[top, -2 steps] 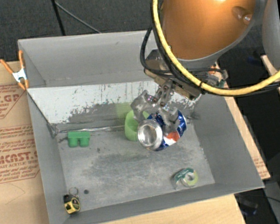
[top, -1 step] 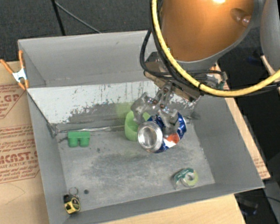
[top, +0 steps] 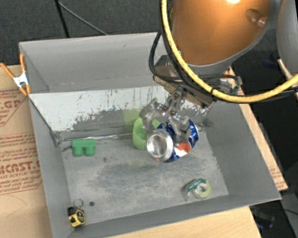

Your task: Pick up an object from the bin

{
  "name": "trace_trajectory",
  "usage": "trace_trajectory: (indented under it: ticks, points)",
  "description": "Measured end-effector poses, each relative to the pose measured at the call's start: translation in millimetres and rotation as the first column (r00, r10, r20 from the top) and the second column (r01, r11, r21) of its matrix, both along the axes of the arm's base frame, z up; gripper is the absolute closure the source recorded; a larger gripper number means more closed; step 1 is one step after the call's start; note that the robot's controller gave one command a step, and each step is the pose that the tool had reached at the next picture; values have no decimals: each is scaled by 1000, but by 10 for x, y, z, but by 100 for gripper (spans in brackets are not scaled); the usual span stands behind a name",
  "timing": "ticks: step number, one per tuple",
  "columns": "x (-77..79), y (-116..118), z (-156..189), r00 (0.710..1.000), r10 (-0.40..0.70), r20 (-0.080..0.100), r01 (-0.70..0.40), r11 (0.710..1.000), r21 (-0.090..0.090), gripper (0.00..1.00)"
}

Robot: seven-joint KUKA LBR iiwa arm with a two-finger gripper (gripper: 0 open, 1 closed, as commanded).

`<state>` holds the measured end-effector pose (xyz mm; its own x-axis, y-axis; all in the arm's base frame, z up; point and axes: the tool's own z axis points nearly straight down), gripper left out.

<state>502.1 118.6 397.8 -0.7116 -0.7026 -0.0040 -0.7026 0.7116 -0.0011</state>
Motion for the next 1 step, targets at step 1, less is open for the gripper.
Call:
trace_trajectory:
  ticks: [1]
  points:
    - [0, 0, 0, 1000, 0, 0, 0, 1000, 0, 100]
